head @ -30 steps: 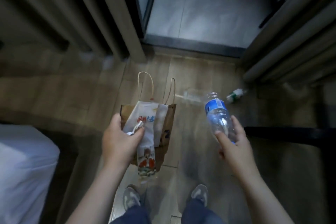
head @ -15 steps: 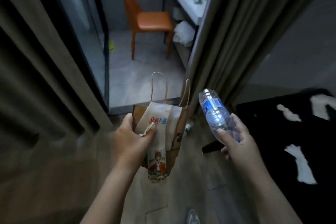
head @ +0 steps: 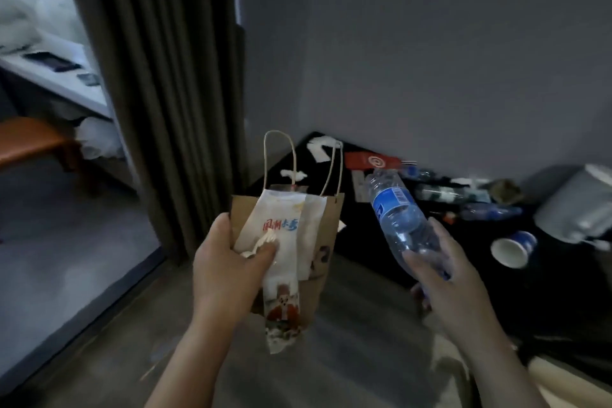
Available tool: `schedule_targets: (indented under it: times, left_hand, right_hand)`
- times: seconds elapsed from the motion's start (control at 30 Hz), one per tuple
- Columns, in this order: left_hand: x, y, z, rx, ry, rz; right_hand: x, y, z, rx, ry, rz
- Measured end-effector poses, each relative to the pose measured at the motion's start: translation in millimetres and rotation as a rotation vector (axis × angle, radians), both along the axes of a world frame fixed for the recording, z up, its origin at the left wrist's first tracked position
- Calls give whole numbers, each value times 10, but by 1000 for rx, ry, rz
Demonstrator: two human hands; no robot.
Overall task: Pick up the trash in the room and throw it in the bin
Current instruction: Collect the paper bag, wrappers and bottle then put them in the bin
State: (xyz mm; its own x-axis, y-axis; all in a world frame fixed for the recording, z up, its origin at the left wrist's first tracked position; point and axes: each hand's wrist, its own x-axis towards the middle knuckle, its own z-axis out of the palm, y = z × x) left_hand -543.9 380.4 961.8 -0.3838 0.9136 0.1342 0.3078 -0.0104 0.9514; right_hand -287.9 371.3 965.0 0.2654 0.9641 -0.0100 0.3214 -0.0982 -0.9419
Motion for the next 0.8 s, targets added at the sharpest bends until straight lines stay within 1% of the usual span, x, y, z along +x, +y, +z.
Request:
schedule_targets:
  times: [0.13,0.27,0.4,0.53,0.67,0.8]
  left_hand:
    - [996,-54,188,6,24,-227]
    - [2191,-418,347,43,66,-456]
    - [3348,-1074,433,96,66,-683]
    - [4377,-1824,468,82,24,-884]
    - [5278,-2500,509,117,43,-1041]
    - [6028,-3015,525,121,74,-1185]
  right_hand:
    - [900,-686,104,37,19,-252]
    - [1823,-1597,188,77,19,-495]
    - [2662,-2632,293,117,13,-707]
    - [3406,-3642,366,134,-2,-877]
    - [3970,-4555,418,159,-19,-1051]
    - [4388,-5252,373,193,10,-1204]
